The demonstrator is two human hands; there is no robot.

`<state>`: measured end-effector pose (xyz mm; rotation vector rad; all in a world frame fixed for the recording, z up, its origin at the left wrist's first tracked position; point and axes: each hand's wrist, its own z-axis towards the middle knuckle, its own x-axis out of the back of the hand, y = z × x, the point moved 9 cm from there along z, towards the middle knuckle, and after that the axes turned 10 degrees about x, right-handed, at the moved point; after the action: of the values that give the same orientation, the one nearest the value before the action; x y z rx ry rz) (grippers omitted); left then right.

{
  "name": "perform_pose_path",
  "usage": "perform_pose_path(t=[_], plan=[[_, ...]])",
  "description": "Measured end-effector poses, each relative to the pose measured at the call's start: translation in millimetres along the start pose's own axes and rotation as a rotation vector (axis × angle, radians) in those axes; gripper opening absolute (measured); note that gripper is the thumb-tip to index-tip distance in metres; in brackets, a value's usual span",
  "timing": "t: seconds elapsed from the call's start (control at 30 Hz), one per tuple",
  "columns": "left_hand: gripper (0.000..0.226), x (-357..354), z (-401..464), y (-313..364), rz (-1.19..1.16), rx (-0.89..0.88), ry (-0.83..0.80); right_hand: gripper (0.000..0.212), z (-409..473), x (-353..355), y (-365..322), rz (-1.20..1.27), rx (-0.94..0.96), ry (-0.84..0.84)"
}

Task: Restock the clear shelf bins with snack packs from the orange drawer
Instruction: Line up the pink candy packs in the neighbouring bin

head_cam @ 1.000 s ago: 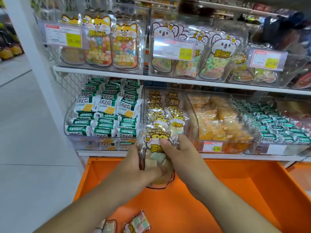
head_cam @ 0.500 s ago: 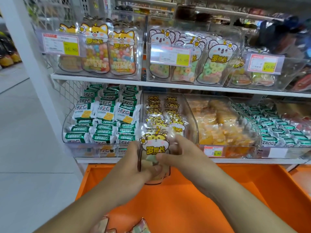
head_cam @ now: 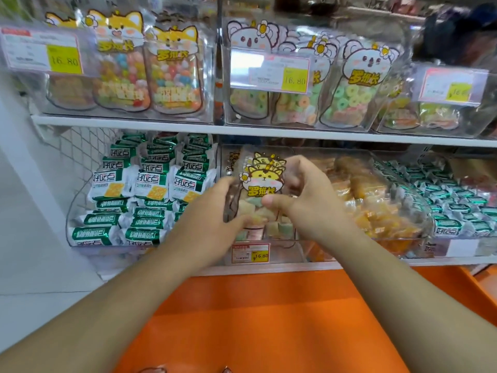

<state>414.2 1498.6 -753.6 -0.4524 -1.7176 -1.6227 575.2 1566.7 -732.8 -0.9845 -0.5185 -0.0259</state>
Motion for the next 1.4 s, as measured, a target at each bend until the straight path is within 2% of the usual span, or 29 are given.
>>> perform_pose_path(t=[0.07,0.17,0.43,0.53,0.6,0.7,0.8,0.9,1.03,1.2,1.4], plan=[[0.057,-0.7,4.5,-7.1,0.08,0.008,0.034,0.041,4.7,-7.4,9.5,-0.006,-0.009,-0.027],[0.048,-4.4,7.9,-11.7,0.228,-0.008,0.114,0.046,7.6,-13.5,25.5,-0.006,-0.034,-0.048],[0.094,-12.6,12.6,-21.7,0.16,0.03,0.113,0.048,-0.9,-22.3,59.6,-0.059,-0.109,-0.171],[0.099,-14.3,14.8,-20.7,0.164,-0.005,0.105,0.051,-7.9,-37.2,72.1,-0.087,-0.156,-0.248],[0.093,-15.0,14.5,-19.3,0.225,-0.044,0.122,0.048,-12.0,-44.4,76.6,-0.127,-0.173,-0.293],[0.07,-17.3,11.9,-13.5,0.394,-0.151,0.172,0.039,-15.1,-45.3,73.9,-0.163,-0.18,-0.35],[0.054,-19.3,9.9,-13.2,0.47,-0.226,0.204,0.034,-13.1,-40.2,68.7,-0.15,-0.176,-0.335],[0.052,-21.6,11.3,-16.9,0.531,-0.259,0.237,0.038,-8.5,-31.3,72.3,-0.09,-0.22,-0.25],[0.05,-25.0,12.2,-18.7,0.564,-0.281,0.263,0.048,-12.4,-32.7,72.3,-0.081,-0.294,-0.262],[0.049,-25.3,11.9,-20.0,0.601,-0.293,0.284,0.065,-10.5,-28.0,68.4,-0.114,-0.278,-0.228],[0.048,-27.4,10.0,-19.1,0.671,-0.294,0.266,0.043,-10.2,-27.8,68.8,0.039,-0.324,-0.22]])
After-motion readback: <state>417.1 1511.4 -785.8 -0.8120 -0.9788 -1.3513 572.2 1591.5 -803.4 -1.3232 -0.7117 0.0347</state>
